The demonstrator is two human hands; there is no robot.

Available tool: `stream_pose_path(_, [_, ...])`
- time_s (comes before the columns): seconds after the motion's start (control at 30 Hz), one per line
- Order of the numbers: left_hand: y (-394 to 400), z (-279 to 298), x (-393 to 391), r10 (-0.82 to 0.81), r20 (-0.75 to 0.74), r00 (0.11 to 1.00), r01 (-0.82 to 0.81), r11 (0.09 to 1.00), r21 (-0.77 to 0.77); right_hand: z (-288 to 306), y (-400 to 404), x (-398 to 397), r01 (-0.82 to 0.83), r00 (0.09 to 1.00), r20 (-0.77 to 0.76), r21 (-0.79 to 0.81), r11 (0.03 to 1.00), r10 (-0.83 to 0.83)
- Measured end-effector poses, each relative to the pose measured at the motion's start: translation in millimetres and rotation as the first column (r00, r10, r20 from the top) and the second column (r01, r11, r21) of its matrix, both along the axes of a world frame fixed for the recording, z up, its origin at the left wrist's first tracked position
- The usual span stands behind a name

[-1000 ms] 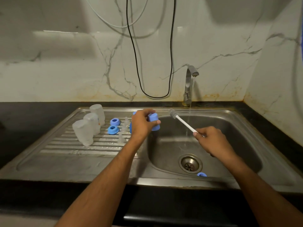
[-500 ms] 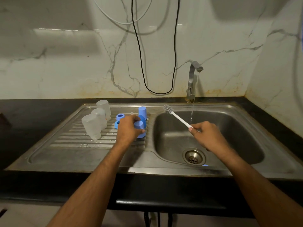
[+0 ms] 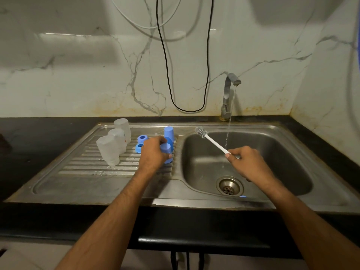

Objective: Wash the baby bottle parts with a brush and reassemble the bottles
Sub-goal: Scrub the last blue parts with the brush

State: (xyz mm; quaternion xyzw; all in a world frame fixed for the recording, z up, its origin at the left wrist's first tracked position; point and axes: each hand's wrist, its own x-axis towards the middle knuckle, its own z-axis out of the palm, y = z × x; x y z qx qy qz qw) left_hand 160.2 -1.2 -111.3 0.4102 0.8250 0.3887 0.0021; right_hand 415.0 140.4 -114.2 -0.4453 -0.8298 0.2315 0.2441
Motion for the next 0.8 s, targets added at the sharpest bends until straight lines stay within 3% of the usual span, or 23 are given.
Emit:
stream_pose_path(0.43, [1.4,0.1,-5.2,0.0,-0.015,1.0,0.0,1.0,0.005,-3.6,3.3,0.4,0.005,1.0,0.005,-0.003,1.0,-0.005])
stream_pose_path(0.8, [7.3,28.6,2.0,0.005,-0.061,0.998,0.003,0.991,0.132,4.8,5.0,18.0,0.024,0.999,-0.025,-0.021,0.999,-0.024])
